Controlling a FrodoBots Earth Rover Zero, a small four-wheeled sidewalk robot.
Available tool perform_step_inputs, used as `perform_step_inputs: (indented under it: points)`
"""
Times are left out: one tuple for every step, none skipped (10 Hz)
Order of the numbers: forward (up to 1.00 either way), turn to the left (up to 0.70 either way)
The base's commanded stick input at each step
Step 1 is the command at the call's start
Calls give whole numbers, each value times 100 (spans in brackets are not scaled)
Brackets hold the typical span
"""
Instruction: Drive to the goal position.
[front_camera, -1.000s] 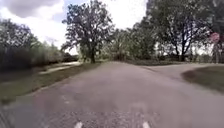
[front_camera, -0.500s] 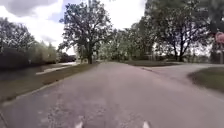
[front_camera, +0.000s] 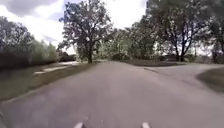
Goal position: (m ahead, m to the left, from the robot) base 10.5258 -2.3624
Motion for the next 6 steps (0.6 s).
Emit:
perform_step_inputs:
  points:
    - [100, 0]
    - [100, 0]
    - [100, 0]
    - [100, 0]
    - [100, 0]
    - [100, 0]
